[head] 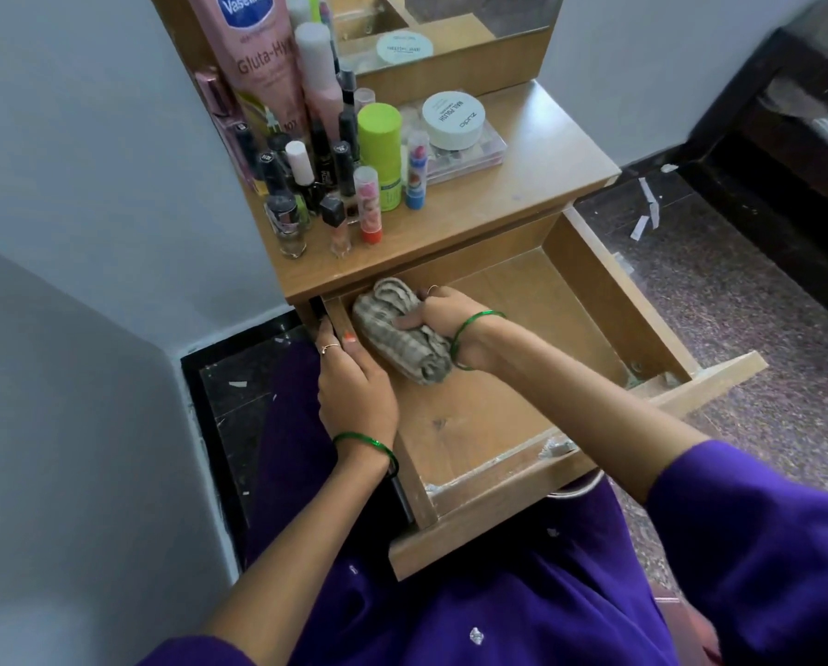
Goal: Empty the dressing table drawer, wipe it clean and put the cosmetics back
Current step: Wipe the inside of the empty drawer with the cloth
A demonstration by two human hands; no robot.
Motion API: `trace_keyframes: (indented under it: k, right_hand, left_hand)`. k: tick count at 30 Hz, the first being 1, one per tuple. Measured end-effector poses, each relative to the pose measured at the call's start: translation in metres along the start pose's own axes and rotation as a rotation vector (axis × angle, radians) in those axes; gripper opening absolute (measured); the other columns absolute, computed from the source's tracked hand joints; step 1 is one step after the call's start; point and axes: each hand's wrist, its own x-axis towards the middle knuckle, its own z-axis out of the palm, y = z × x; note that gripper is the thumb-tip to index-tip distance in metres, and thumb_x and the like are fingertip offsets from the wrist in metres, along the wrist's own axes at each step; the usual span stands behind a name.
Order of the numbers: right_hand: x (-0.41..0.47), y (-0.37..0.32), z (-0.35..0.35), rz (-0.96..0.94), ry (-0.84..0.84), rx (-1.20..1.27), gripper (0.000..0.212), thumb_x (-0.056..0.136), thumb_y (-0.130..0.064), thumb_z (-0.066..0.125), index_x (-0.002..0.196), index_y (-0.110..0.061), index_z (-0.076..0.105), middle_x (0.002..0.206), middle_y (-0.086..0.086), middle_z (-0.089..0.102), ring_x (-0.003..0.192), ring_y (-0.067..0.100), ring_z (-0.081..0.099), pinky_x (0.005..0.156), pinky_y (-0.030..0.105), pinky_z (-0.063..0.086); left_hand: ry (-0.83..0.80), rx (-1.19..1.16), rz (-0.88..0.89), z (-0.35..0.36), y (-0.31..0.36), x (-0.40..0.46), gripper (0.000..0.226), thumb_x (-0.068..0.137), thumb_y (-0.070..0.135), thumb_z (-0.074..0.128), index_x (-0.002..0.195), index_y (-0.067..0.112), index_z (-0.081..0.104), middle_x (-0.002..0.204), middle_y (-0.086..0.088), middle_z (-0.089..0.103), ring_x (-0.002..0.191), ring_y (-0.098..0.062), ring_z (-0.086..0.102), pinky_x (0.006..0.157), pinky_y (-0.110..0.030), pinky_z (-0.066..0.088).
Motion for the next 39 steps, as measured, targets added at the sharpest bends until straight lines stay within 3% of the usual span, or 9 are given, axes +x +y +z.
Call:
trace_keyframes:
  k: [3,7,9,12,16,19,25,31,39]
  right_hand:
    - [0.006,0.006,0.026,-0.042,0.070,-0.090,0.051,0.080,-0.011,0.068,0.128,-0.006,0.050,0.117,0.013,0.064,0.102,0.027,0.063,0.088,0.036,0.053]
    - [-0.003,-0.001,0.032,-0.115,0.133,-0.464,0.029,0.084,-0.015,0.058,0.112,-0.008,0.059,0.107,0.011,0.065,0.091,0.025,0.061,0.071,0.026,0.047]
    - [-0.015,-0.017,0.011,0.041,-0.152,-0.817,0.022,0.083,-0.016,0.061,0.102,-0.007,0.062,0.101,0.010,0.064,0.080,0.023,0.059,0.064,0.027,0.048]
    - [-0.039,-0.035,-0.023,0.199,-0.602,-1.229,0.038,0.085,-0.023,0.065,0.118,-0.005,0.057,0.104,0.000,0.057,0.093,0.019,0.053,0.082,0.032,0.047]
    - [-0.033,-0.031,-0.030,-0.058,-0.242,-0.847,0.029,0.082,-0.026,0.070,0.103,-0.006,0.065,0.093,0.003,0.064,0.089,0.022,0.058,0.080,0.030,0.047]
    - [-0.016,-0.023,-0.006,-0.111,0.026,-0.617,0.037,0.083,-0.028,0.067,0.114,-0.010,0.059,0.105,0.003,0.062,0.100,0.022,0.058,0.085,0.028,0.046]
    - [-0.012,-0.005,0.028,-0.246,0.063,-0.752,0.032,0.086,-0.032,0.065,0.105,-0.008,0.056,0.091,0.003,0.054,0.081,0.019,0.051,0.068,0.026,0.036]
    - [-0.049,0.020,0.006,-0.242,-0.222,-1.130,0.006,0.084,-0.014,0.060,0.088,-0.010,0.058,0.098,0.014,0.066,0.085,0.027,0.059,0.065,0.025,0.038]
    - [-0.050,0.027,0.008,-0.026,-0.590,-1.315,0.025,0.076,-0.033,0.076,0.084,-0.013,0.062,0.078,0.006,0.064,0.066,0.020,0.052,0.064,0.027,0.043]
  left_hand:
    - [0.001,0.009,-0.008,0.000,0.001,0.000,0.042,0.102,0.026,0.029,0.142,0.018,0.037,0.123,-0.010,0.062,0.106,-0.029,0.060,0.070,-0.028,0.036]
    - [0.009,0.004,0.004,0.000,0.001,0.002,0.042,0.102,0.023,0.029,0.142,0.015,0.037,0.121,-0.011,0.063,0.104,-0.030,0.061,0.070,-0.028,0.039]
    - [0.008,0.023,-0.009,0.001,0.000,0.002,0.042,0.102,0.023,0.028,0.143,0.014,0.036,0.115,-0.012,0.065,0.099,-0.031,0.063,0.066,-0.029,0.038]
    - [0.002,0.034,-0.011,0.001,0.000,0.002,0.043,0.102,0.023,0.028,0.143,0.012,0.033,0.109,-0.013,0.066,0.092,-0.031,0.064,0.061,-0.030,0.037]
    - [0.005,0.033,-0.022,0.000,0.001,0.001,0.042,0.102,0.023,0.028,0.143,0.016,0.036,0.113,-0.010,0.066,0.097,-0.029,0.063,0.064,-0.029,0.035]
    - [-0.004,0.011,-0.017,-0.002,0.001,-0.001,0.041,0.102,0.023,0.029,0.142,0.016,0.036,0.115,-0.009,0.065,0.100,-0.029,0.062,0.066,-0.028,0.035]
    - [0.003,-0.011,-0.002,-0.002,0.003,0.000,0.040,0.102,0.022,0.029,0.141,0.016,0.038,0.121,-0.008,0.063,0.104,-0.026,0.062,0.069,-0.025,0.037]
    - [0.008,-0.006,-0.007,0.000,0.001,0.002,0.041,0.102,0.022,0.029,0.142,0.014,0.036,0.116,-0.010,0.065,0.099,-0.028,0.063,0.067,-0.027,0.037]
    - [0.014,0.004,0.008,0.000,0.001,0.002,0.041,0.102,0.021,0.029,0.142,0.014,0.036,0.116,-0.008,0.064,0.100,-0.025,0.062,0.068,-0.026,0.037]
